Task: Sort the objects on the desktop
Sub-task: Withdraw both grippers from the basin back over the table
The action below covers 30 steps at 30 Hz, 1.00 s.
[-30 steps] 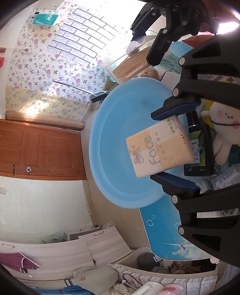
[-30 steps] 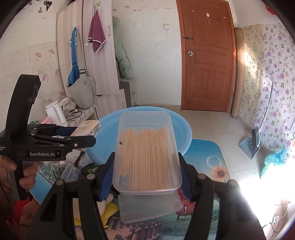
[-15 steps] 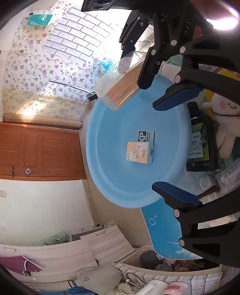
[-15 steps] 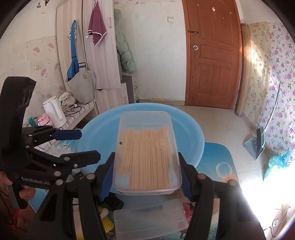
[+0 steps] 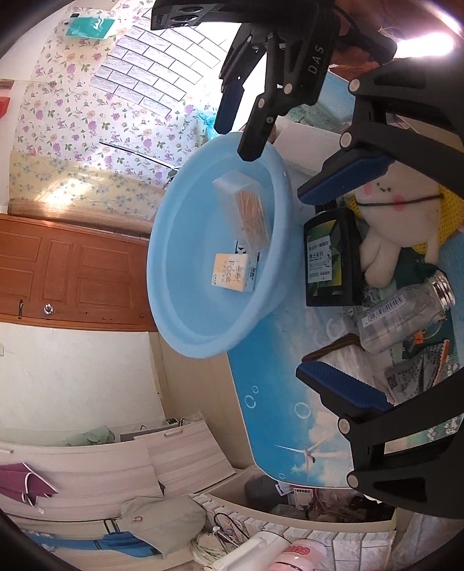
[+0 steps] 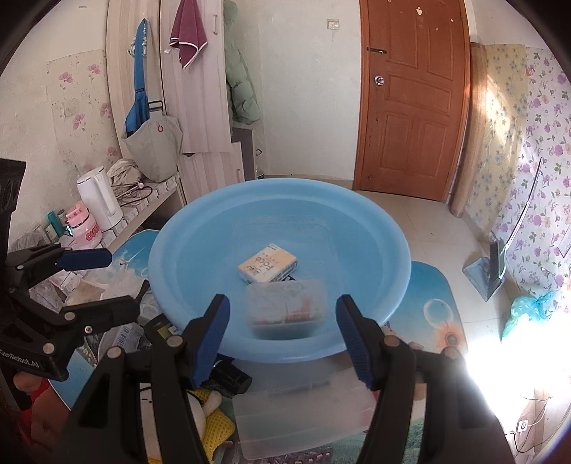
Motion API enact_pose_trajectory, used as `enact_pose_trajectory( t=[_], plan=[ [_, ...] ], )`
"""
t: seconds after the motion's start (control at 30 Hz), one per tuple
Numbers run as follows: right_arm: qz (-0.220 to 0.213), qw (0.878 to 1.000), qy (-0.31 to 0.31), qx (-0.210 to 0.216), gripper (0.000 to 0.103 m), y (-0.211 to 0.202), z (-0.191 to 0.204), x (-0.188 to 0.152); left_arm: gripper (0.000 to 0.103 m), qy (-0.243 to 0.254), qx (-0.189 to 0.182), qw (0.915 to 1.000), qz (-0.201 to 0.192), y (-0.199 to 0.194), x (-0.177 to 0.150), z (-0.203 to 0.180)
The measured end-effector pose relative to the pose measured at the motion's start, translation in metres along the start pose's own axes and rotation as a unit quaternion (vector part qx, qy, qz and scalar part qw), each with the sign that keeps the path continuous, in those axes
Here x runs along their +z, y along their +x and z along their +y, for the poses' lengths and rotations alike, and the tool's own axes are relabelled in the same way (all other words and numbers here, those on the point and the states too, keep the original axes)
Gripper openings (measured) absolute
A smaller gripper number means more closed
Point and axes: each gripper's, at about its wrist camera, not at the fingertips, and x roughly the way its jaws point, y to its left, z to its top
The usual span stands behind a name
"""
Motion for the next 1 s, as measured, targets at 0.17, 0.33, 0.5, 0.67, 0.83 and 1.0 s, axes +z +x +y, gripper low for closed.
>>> enact_pose_trajectory(
  t=[0.17, 0.33, 0.5, 0.67, 0.83, 1.0],
  plan=[
    [-0.007, 1.000, 0.000, 0.003, 0.062, -0.016, 0.003, -0.006, 0.089, -0.006, 0.005, 0.9999, 0.007, -0.007, -0.016, 0.002],
    [-0.002, 1.000, 0.009, 0.001, 0.062, -0.027, -0.001, -0.020, 0.093, -0.015, 0.011, 0.9996, 0.022, -0.006, -0.035, 0.008],
    [0.011, 1.000, 0.024, 0.002, 0.062, -0.031, -0.007, -0.038, 0.094, -0.032, 0.013, 0.9983, 0.048, -0.002, -0.055, 0.016],
    [0.028, 0.999, 0.028, 0.012, 0.063, -0.031, -0.005, -0.054, 0.096, -0.031, 0.024, 0.9979, 0.052, -0.006, -0.067, 0.019],
    [0.018, 1.000, 0.013, 0.023, 0.063, -0.036, 0.004, -0.060, 0.102, -0.020, 0.041, 0.9979, 0.047, -0.010, -0.068, 0.017],
    [0.021, 0.999, 0.014, 0.026, 0.062, -0.037, 0.005, -0.059, 0.103, -0.012, 0.031, 0.9990, 0.030, -0.016, -0.071, 0.016]
  ],
)
